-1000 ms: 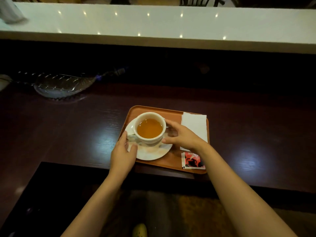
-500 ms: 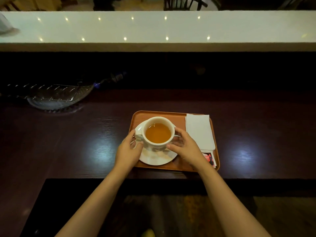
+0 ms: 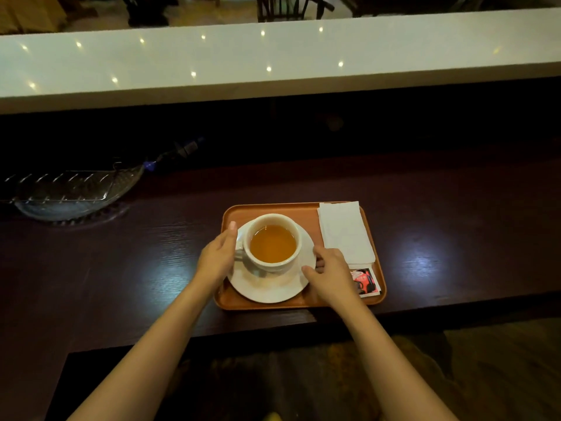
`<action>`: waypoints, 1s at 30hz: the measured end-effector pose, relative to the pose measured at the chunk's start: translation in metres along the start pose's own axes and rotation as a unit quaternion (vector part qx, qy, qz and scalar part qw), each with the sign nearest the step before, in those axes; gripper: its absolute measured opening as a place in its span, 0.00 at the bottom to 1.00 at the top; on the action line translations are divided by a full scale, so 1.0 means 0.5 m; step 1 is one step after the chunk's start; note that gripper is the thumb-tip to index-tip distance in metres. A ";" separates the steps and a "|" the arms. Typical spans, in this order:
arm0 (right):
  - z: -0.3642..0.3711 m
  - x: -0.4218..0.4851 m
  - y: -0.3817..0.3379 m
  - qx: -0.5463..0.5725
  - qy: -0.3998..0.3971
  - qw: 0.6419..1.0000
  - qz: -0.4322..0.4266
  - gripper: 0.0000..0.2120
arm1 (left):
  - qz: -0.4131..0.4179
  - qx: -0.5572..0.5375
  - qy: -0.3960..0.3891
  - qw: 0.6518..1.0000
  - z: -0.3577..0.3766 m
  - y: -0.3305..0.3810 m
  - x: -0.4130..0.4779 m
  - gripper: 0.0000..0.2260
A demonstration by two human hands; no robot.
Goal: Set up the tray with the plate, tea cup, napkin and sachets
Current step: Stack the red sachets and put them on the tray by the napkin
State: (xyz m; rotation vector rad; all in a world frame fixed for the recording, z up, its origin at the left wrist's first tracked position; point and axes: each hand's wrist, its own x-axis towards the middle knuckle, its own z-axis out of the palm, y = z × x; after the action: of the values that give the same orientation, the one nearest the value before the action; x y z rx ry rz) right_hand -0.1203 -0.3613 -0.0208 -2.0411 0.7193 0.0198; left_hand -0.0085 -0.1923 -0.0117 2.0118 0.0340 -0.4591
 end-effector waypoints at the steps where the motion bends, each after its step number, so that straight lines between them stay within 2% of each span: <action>1: 0.001 0.000 0.000 -0.001 0.002 1.000 0.000 0.22 | -0.001 -0.003 0.005 1.000 -0.001 0.002 0.001 0.25; 6: 0.004 0.001 -0.002 0.002 0.010 1.000 0.002 0.22 | 0.011 -0.010 -0.004 1.000 -0.004 0.011 0.005 0.25; 11: 0.005 0.006 -0.005 0.010 0.008 1.000 0.003 0.23 | 0.028 0.001 0.004 1.000 -0.003 0.015 0.018 0.18; 16: 0.003 0.010 -0.006 0.010 -0.001 1.000 0.005 0.23 | 0.022 0.017 0.000 1.000 -0.003 0.017 0.019 0.22; 19: -0.021 0.013 -0.001 0.031 -0.040 0.999 -0.018 0.21 | 0.108 0.090 0.024 0.990 -0.001 0.037 -0.003 0.17; 21: -0.059 0.020 0.015 0.048 -0.010 0.998 -0.030 0.19 | 0.191 0.132 0.078 0.970 0.002 0.063 -0.024 0.18; 23: -0.107 0.037 0.042 -0.014 0.062 0.996 -0.060 0.18 | 0.256 0.121 0.105 0.953 0.021 0.094 -0.056 0.19; 24: -0.129 0.049 0.058 -0.075 0.081 0.991 -0.081 0.18 | 0.280 0.110 0.093 0.949 0.043 0.106 -0.074 0.18; 27: -0.165 0.081 0.102 -0.222 0.050 0.965 -0.132 0.18 | 0.297 0.111 0.005 0.948 0.141 0.123 -0.128 0.18; 30: -0.167 0.086 0.134 -0.283 0.014 0.945 -0.165 0.18 | 0.293 0.153 -0.055 0.942 0.238 0.109 -0.140 0.19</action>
State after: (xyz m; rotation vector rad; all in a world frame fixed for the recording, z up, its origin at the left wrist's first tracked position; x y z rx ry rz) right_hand -0.1400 -0.4734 -0.0386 -2.6985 0.4021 0.0041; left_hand -0.0975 -0.3088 0.0104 2.1656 -0.7271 -0.1960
